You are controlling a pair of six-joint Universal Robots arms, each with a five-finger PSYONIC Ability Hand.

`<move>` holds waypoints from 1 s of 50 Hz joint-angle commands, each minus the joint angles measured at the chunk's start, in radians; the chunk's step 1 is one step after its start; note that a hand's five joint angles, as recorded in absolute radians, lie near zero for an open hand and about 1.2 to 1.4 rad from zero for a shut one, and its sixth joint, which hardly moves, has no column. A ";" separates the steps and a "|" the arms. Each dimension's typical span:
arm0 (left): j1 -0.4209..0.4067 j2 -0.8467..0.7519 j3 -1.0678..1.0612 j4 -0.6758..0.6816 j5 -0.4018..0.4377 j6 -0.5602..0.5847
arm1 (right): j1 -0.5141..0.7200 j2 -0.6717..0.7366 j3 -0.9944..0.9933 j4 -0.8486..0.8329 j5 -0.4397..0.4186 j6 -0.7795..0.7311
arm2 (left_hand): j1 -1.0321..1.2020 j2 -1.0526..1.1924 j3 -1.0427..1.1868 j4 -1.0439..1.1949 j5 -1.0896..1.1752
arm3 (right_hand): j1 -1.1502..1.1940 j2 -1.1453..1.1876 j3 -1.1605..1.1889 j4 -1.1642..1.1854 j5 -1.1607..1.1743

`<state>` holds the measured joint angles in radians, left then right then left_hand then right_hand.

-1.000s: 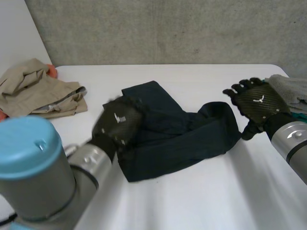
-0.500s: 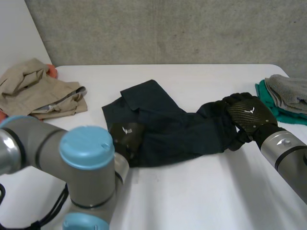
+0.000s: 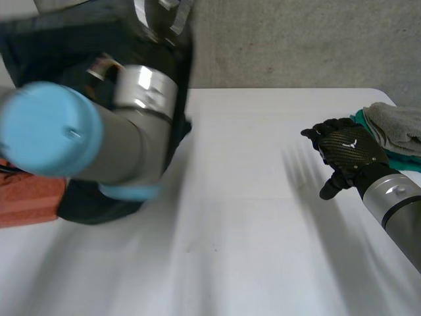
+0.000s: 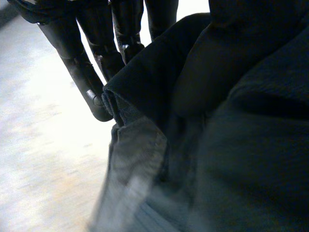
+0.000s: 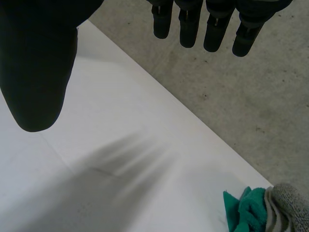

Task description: Fold the laundry.

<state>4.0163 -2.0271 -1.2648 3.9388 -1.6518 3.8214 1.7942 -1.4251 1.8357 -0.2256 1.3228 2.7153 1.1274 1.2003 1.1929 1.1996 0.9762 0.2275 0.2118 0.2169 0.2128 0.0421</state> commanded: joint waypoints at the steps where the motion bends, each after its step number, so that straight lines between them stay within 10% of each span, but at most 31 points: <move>1: -0.118 -0.136 -0.051 -0.049 0.095 -0.101 | -0.001 0.000 0.000 0.000 0.003 0.000 | 0.269 0.196 0.203 0.197 0.246 | -0.053 -0.037 -0.042 -0.038 -0.042; 9: -0.201 -0.196 -0.128 -0.113 0.263 -0.275 | -0.035 0.000 -0.001 -0.003 0.004 0.000 | 0.191 0.118 0.125 0.119 0.167 | -0.053 -0.037 -0.042 -0.038 -0.042; 11: -0.218 -0.188 -0.137 -0.130 0.309 -0.295 | -0.045 -0.001 -0.003 -0.004 0.004 0.000 | -0.527 -0.600 -0.592 -0.599 -0.550 | -0.053 -0.037 -0.042 -0.038 -0.042; 15: -0.233 -0.144 -0.139 -0.151 0.323 -0.293 | -0.061 -0.003 -0.006 -0.012 0.003 0.000 | -0.875 -0.948 -0.941 -0.947 -0.899 | -0.053 -0.037 -0.042 -0.038 -0.042; 28: -0.129 0.140 -0.275 -0.308 0.052 -0.292 | -0.056 -0.046 -0.055 0.011 -0.033 -0.061 | -0.893 -0.966 -0.959 -0.966 -0.917 | -0.053 -0.037 -0.042 -0.038 -0.042; 38: 0.021 0.331 -0.528 -0.599 -0.167 -0.307 | 0.014 -0.086 -0.024 0.307 -0.201 -0.460 | -0.764 -0.837 -0.830 -0.837 -0.788 | -0.053 -0.037 -0.042 -0.038 -0.042; 50: 0.033 0.252 -0.648 -0.751 -0.186 -0.493 | 0.067 0.186 -0.136 0.356 -0.223 -0.723 | -0.735 -0.808 -0.800 -0.807 -0.758 | 0.004 0.020 0.015 0.019 0.015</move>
<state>4.0509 -1.7133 -1.8988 3.2047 -1.8493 3.4165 1.8406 -1.3672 1.7619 0.1340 1.1005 2.0614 0.3209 0.3230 0.3194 0.3246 0.1529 0.2275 0.2118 0.2170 0.2128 0.0421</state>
